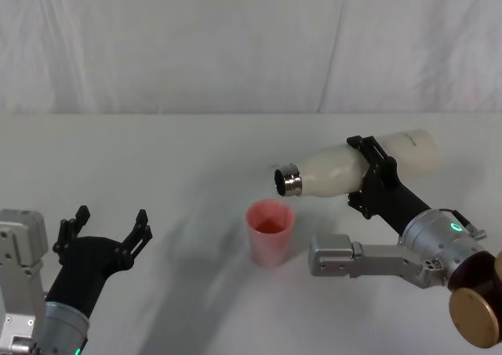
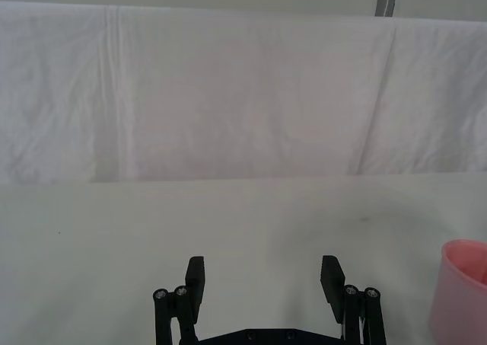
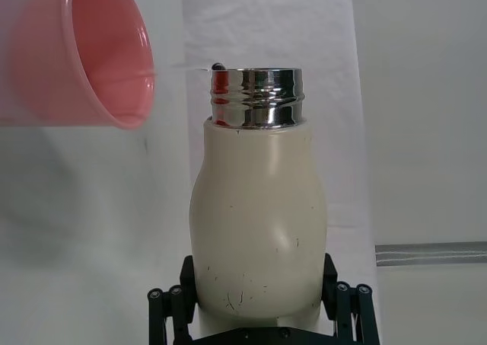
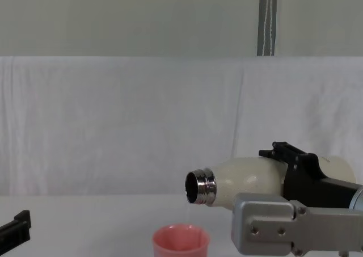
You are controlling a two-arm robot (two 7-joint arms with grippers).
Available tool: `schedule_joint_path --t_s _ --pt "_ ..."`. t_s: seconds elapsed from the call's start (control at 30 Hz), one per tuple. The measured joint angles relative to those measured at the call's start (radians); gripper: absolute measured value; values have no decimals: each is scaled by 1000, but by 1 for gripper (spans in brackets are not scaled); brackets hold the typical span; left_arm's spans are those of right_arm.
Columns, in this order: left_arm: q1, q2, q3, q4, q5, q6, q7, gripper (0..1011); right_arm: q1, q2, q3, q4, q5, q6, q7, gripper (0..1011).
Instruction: Grasp the thermos with one hand and pour water into the cup lid.
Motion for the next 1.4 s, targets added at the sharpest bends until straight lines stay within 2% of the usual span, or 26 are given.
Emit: schedule_joint_path --t_s 1.4 --pt "0 0 0 0 0 0 0 1001 7 5 -11 -22 -10 5 22 950"
